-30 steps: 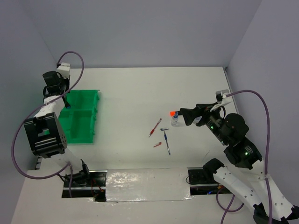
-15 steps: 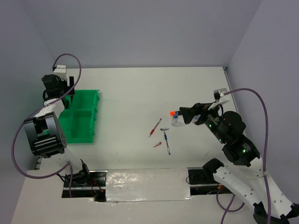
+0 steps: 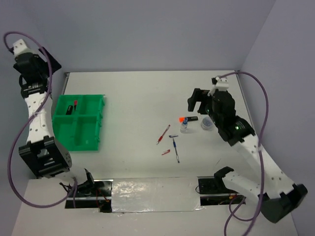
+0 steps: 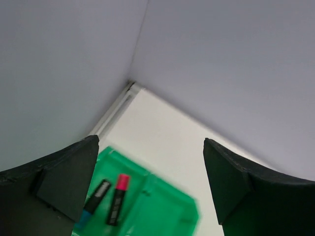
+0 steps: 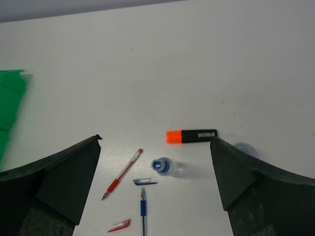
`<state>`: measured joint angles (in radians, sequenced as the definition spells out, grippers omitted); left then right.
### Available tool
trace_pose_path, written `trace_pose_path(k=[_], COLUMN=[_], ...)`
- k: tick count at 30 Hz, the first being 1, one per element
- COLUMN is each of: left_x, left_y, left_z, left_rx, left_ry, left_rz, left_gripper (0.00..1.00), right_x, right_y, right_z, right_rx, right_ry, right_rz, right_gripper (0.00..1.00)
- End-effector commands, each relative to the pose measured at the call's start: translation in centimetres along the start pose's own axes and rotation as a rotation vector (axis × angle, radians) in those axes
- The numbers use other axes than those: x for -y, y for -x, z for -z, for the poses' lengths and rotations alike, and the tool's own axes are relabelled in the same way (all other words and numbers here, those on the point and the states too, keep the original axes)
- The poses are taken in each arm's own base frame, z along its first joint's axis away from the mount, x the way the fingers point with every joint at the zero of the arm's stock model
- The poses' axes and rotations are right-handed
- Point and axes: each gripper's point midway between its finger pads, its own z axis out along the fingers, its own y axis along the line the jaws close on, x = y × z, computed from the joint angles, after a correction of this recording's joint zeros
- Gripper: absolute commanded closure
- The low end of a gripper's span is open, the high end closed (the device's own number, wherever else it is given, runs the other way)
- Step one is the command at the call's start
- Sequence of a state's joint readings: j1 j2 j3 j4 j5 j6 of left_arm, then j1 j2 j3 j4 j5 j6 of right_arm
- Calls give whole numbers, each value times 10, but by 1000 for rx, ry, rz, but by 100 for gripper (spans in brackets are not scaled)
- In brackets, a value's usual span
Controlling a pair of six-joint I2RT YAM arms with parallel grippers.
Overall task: Sort the stationery into containers
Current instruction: Place the pen in the storage box, then pick up the pen from the center of the board.
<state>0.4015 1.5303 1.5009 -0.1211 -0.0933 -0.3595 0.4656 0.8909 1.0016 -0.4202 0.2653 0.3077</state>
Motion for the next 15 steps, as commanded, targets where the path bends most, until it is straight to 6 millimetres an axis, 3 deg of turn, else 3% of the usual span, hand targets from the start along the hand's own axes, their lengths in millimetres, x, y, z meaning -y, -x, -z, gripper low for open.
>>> trace_pose_path(k=[1,2,3,4,5,6,7,8,9,10,11,13,15], left_x=[4,22,27,36,38,47,56,56,43,48,48,34,35], left_y=[-7,-3,-3,5,-16,-25,-39,-51,-65,-85,-97,-116,-122], left_z=[65,75,87,110,115,125,136,141,142,151,155,159,165], left_rx=[-119,-108,-102,-73,-120,-158,-188,-213,-225,-248,-259,-263,-273], left_ry=[-39,-159,-189,-236,-258,-297,-311,-284,-182,-177,-178,-125,-144], left_rz=[267,288,316,351,371,376,336,304,258,189,154,111,100], left_gripper=[1,1,1,1,1,1,1,1,1,1,1,1,1], right_x=[14,34,38,39,46,55,55,69,74,74,79,63,63], right_y=[23,21,22,40,25,24,38,20,13,12,-6,-29,-33], right_z=[-20,-35,-41,-44,-59,-65,-70,-85,-93,-100,-112,-120,-123], right_rx=[8,-31,-60,-51,-144,-172,-162,-229,-252,-245,-276,-270,-197], right_ry=[-94,-149,-150,-145,-162,-197,-221,-311,-352,-398,-455,-489,-573], right_rz=[15,4,-8,-41,-44,-49,-63,-66,-86,-188,-226,-329,-350], right_gripper=[0,0,0,0,0,0,0,0,0,0,0,0,0])
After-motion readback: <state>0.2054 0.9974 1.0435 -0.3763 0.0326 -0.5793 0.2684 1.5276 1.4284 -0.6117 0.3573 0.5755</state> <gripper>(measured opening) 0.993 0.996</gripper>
